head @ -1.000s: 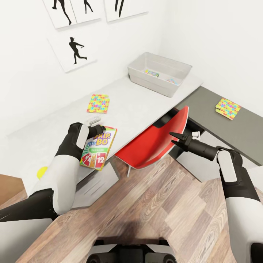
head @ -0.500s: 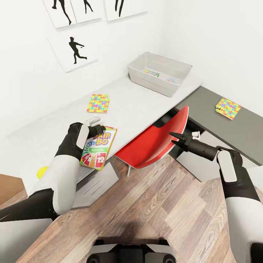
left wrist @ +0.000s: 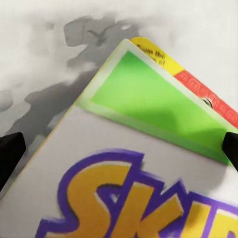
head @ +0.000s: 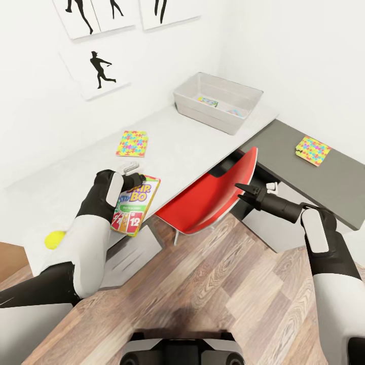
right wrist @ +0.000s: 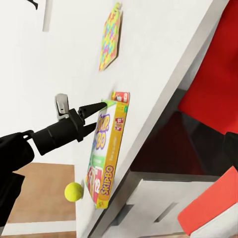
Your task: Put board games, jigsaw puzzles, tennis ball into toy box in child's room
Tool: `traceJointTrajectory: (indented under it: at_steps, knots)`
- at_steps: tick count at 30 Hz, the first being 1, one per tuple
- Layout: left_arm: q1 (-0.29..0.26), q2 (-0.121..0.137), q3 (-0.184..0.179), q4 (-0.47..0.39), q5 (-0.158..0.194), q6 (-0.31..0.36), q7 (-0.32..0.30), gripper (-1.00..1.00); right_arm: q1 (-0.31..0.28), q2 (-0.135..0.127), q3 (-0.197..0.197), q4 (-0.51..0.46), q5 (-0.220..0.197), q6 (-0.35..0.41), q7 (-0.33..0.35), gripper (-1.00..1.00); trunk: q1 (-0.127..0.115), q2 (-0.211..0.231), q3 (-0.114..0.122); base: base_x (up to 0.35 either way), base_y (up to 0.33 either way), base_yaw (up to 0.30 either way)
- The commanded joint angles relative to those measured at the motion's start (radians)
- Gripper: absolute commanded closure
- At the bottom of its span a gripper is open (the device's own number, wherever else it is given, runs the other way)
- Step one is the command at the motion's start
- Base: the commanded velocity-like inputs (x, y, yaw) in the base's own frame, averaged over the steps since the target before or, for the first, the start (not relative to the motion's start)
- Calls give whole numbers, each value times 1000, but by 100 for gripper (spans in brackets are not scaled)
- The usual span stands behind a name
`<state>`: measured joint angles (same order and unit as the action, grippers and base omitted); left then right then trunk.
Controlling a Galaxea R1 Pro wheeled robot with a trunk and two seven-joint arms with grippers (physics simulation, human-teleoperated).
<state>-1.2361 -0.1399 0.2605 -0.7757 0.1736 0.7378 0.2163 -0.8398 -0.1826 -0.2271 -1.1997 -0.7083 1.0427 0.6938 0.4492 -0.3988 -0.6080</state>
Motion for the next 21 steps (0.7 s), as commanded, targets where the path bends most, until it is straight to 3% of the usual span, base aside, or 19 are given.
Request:
traceJointTrajectory:
  at_steps: [1, 11, 21]
  knots:
    - [0, -1, 3, 84, 15, 3, 6, -100, -1, 0, -1, 0, 6, 5, 6, -100, 1, -1, -1, 0, -4, 0]
    - [0, -1, 3, 84, 15, 3, 6, -100, -1, 0, -2, 0, 6, 5, 1, -100, 1, -1, 2, -144, -1, 0]
    - [0, -1, 3, 84, 15, 3, 6, -100, -1, 0, -2, 0, 6, 5, 1, -100, 1, -1, 8, -22, 0, -11]
